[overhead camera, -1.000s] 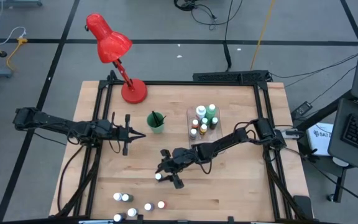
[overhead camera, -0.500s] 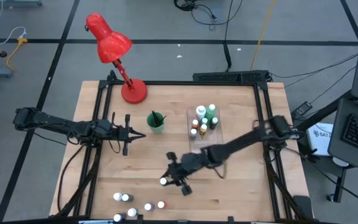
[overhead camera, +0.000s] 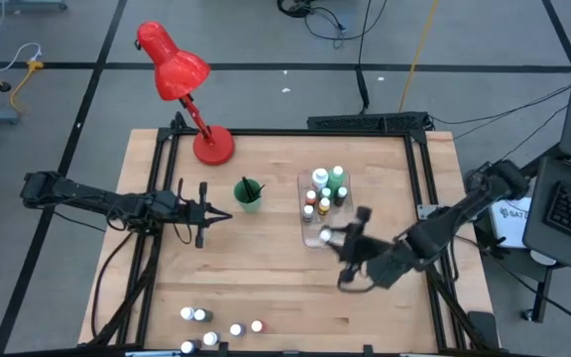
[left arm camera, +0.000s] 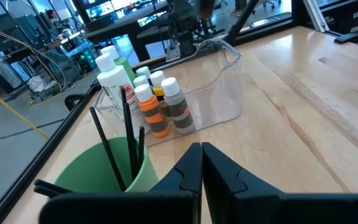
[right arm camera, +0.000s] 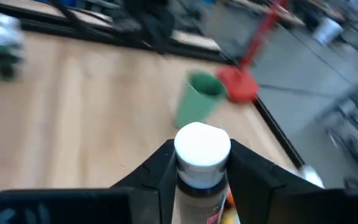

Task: Pick & Place Paint Supplies
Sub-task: Put the small black paint bottle into the transparent bin

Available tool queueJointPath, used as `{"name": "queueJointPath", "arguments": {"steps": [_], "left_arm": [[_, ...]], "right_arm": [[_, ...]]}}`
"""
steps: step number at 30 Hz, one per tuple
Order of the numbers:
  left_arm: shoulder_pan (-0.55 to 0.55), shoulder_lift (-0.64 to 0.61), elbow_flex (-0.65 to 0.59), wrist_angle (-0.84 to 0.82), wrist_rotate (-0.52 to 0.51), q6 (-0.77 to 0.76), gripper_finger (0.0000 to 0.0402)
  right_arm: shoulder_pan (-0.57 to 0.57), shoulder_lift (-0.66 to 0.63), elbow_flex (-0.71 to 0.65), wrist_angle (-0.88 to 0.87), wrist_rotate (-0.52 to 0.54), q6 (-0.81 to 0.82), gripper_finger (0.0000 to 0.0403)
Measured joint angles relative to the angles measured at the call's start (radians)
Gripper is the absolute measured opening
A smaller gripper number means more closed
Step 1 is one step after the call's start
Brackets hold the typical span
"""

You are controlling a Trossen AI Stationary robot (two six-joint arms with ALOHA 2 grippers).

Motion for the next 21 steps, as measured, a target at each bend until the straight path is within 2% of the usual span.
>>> {"name": "queueJointPath", "arguments": {"steps": [4,9,12,16,21], "left_arm": [[0.0,0.0,0.0,0.001,0.0,0.001,0.0015],[0.0,0.0,0.0,0.014,-0.001,0.015,0.0015],[0.0,0.0,0.0,0.014,-0.001,0.015,0.0015],[0.0,0.0,0.0,0.015,0.0,0.014,0.0015],[0.0,0.0,0.0,0.023,0.0,0.014,0.0015]], "right_arm": [[-0.043,-0.137,-0.262,0.193,0.007,0.053,0.011],[-0.116,-0.254,-0.557,0.558,-0.004,-0.017,0.0109],[-0.167,-0.285,-0.694,0.711,-0.076,-0.02,0.0111],[-0.235,-0.285,-0.816,0.885,-0.172,-0.016,0.011],[-0.295,-0.261,-0.831,0.956,-0.257,-0.013,0.011]]}}
